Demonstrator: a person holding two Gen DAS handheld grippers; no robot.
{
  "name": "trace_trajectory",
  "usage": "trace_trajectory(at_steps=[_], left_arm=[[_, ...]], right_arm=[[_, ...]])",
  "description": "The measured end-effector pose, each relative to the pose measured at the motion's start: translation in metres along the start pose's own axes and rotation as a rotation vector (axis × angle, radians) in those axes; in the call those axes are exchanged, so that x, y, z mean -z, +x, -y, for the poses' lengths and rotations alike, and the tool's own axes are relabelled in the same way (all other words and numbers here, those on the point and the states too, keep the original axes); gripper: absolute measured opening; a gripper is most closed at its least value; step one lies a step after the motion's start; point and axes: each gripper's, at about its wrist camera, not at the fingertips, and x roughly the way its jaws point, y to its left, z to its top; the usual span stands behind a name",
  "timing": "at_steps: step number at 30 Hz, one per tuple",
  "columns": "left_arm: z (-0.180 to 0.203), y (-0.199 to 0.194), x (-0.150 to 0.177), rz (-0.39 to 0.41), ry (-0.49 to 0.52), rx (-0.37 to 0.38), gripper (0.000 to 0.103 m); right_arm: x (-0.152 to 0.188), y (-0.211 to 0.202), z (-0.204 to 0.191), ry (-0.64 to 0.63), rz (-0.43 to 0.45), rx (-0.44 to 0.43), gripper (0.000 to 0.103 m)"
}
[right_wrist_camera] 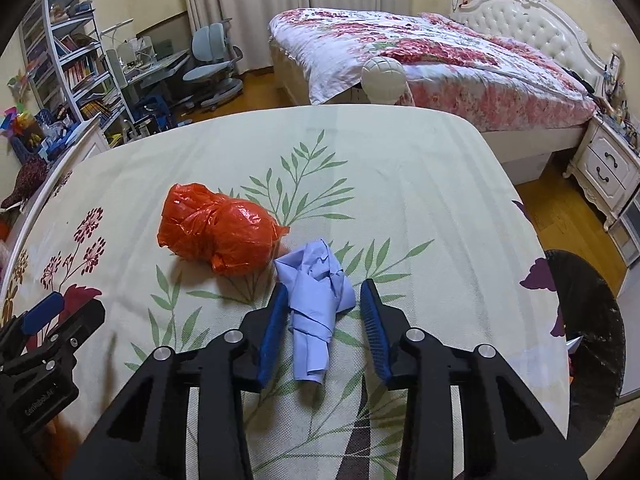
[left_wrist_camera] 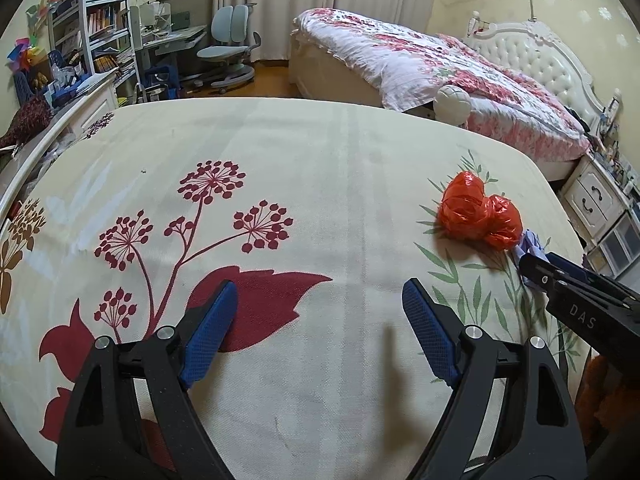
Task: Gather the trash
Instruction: 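Grasp the lavender cloth with the right tool, then grasp the red plastic bag with the left tool while the right tool holds the cloth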
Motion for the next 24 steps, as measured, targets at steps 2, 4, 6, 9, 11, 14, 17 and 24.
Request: trace_trajectory(at_steps=[2, 4, 6, 9, 11, 14, 17, 24], left_arm=[[0.006, 0.001, 0.0, -0.002, 0.006, 0.008, 0.082], [0.013, 0.002, -0.001, 0.002, 0.018, 0.02, 0.082], [0.021, 0.003, -0.001, 0.004, 0.037, 0.035, 0.082], [0.037, 0.005, -0.003, 0.007, 0.071, 0.062, 0.082], [0.048, 0.008, -0.004, 0.005, 0.091, 0.076, 0.082], [0.066, 0.013, -0.008, 0.004, 0.121, 0.095, 0.083], [0.083, 0.019, -0.012, 0.006, 0.151, 0.109, 0.083], [0.107, 0.036, -0.028, 0.003, 0.186, 0.102, 0.088]], right_arm=[[-0.001, -0.003, 0.003, 0.0, 0.008, 0.008, 0.03], [-0.002, -0.004, 0.009, 0.005, 0.013, 0.015, 0.03], [-0.002, -0.005, 0.015, 0.015, 0.018, 0.023, 0.029], [-0.003, -0.005, 0.028, 0.035, 0.022, 0.03, 0.029], [-0.003, -0.006, 0.036, 0.047, 0.027, 0.034, 0.028], [-0.004, -0.006, 0.046, 0.06, 0.028, 0.038, 0.026], [-0.006, -0.004, 0.054, 0.07, 0.03, 0.038, 0.026], [-0.007, -0.002, 0.058, 0.062, 0.034, 0.02, 0.026]])
